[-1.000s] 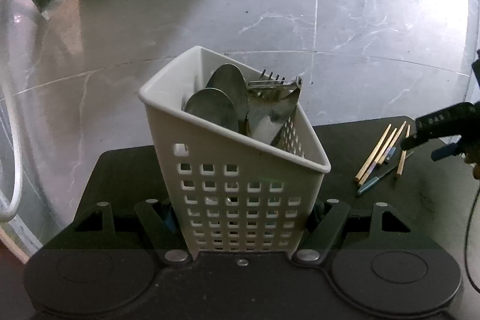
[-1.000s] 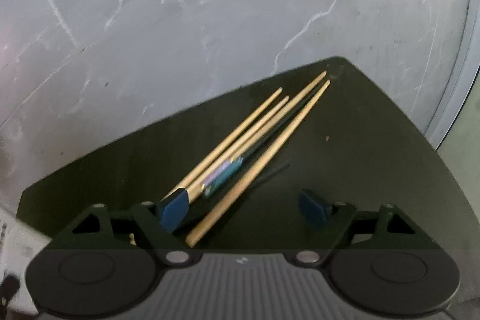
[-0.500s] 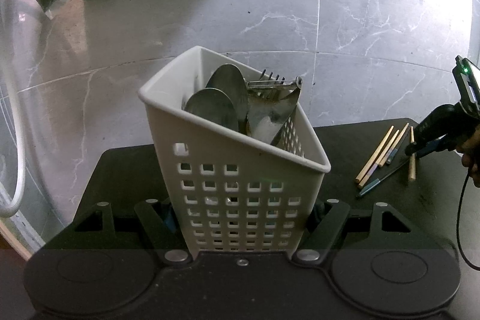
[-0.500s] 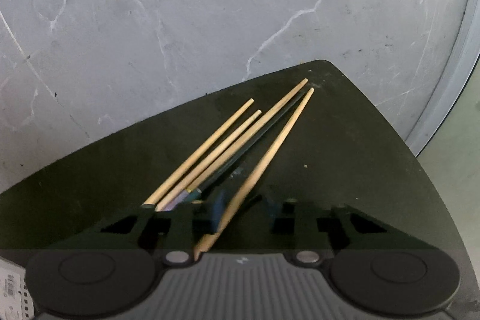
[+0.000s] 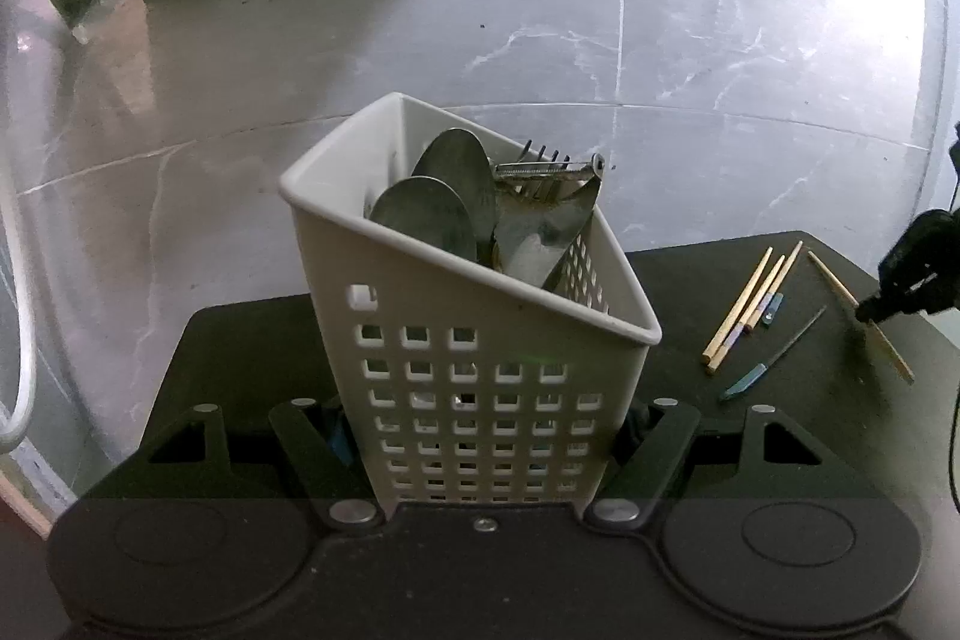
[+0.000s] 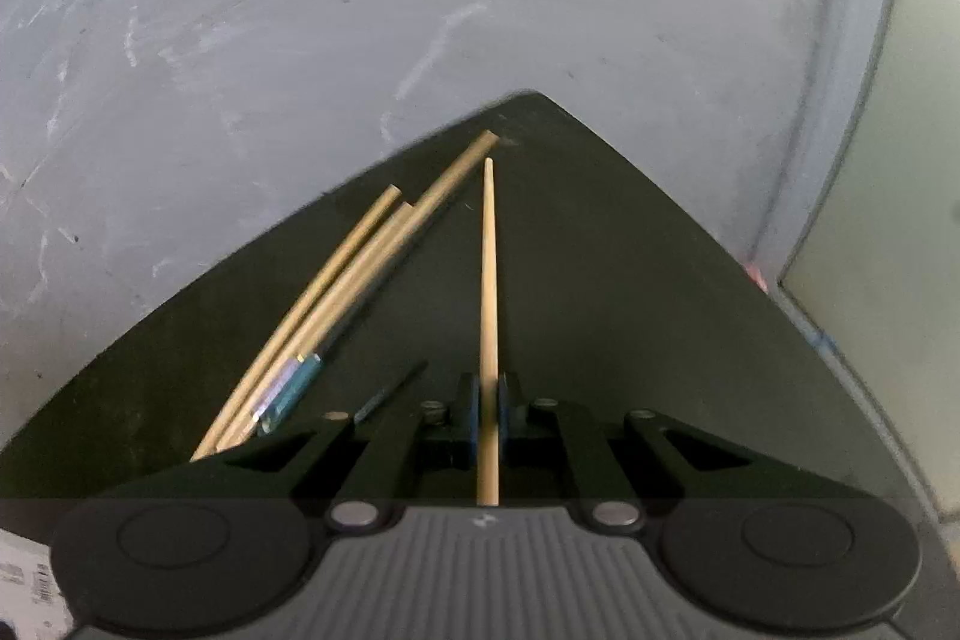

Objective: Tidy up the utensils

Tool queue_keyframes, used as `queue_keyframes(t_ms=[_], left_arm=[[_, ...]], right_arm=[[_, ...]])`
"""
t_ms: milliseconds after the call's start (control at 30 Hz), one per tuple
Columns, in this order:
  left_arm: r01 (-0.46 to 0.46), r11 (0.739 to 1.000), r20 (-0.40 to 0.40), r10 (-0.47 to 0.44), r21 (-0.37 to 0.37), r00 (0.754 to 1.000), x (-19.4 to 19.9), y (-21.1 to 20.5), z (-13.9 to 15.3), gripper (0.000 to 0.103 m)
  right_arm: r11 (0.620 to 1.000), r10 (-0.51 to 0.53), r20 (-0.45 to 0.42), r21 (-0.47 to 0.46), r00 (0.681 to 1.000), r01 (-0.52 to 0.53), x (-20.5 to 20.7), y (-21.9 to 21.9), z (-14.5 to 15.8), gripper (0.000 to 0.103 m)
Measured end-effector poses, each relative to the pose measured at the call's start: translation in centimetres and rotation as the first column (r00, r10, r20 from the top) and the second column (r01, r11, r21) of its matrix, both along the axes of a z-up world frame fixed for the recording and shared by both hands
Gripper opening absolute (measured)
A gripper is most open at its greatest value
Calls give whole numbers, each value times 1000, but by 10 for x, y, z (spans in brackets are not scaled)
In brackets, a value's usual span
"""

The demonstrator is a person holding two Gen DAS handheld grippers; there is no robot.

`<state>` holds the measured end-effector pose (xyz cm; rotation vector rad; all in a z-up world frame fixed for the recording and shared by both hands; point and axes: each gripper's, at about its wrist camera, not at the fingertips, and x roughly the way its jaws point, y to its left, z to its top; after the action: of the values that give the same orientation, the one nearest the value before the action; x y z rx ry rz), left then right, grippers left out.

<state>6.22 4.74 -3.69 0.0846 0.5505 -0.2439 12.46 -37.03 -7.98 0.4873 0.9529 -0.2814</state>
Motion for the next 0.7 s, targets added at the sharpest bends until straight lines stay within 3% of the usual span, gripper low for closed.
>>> queue_keyframes(t_ms=[333,433,500,633,700], left_arm=[[57,998,3,-57,-1,998,3,8,-1,76],[80,997,5,-80,-2,997,4,11,-2,76],[93,996,7,-93,-4,996,4,13,-1,76],[116,993,9,-115,-6,993,4,18,-2,76],[124,992,11,-124,-6,992,5,19,-2,76]], right_arm=[[997,36,-22,68,999,-34,-23,63,-2,7],[998,48,-15,51,999,-48,-19,86,0,18],[997,43,-1,63,999,-43,-17,95,3,42],[999,14,6,45,1000,-14,-8,112,5,47],[1000,1,-7,-19,1000,-1,-1,122,5,47]])
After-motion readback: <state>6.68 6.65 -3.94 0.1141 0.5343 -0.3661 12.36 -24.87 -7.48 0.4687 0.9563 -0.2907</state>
